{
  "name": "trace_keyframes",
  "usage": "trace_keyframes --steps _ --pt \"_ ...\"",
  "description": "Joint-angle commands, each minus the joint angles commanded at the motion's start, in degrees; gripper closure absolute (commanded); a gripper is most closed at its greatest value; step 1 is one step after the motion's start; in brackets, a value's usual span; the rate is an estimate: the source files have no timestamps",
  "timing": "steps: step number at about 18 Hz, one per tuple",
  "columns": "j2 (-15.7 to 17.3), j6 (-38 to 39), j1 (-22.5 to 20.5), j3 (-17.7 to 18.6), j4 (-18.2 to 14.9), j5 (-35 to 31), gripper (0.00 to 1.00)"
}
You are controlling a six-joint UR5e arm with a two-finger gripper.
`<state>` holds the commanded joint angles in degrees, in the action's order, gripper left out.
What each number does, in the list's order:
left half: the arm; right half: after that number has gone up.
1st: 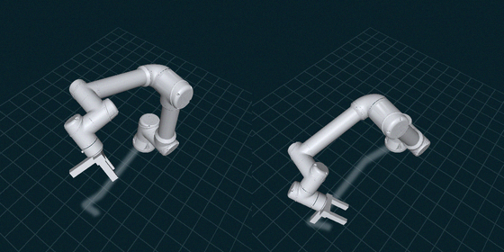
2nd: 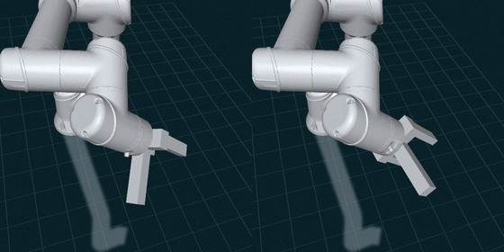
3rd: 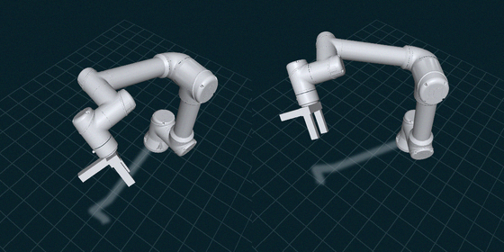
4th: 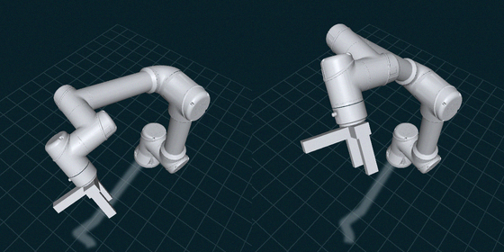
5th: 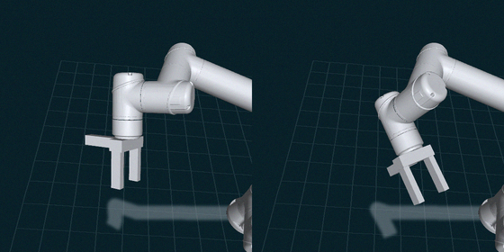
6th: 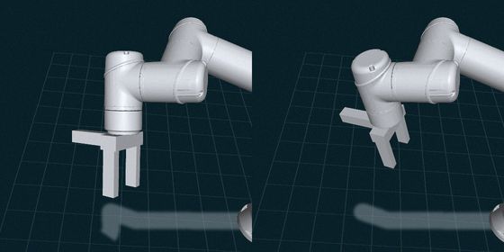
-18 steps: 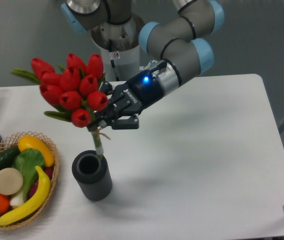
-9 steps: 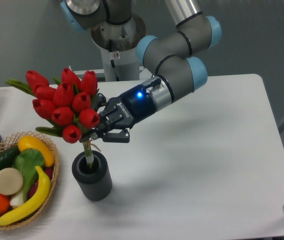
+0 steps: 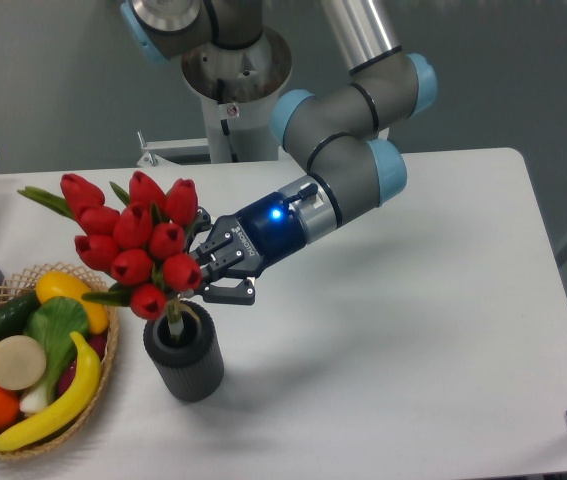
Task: Insert the flowers into the vase
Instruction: 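Lower the tulip stems into the vase opening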
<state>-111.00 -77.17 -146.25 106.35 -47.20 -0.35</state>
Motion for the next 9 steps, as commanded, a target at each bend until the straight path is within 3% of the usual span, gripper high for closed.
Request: trace_keyframes --steps 9 --pt "-2.5 -3.7 0.0 2.0 0.0 -0.4 0.91"
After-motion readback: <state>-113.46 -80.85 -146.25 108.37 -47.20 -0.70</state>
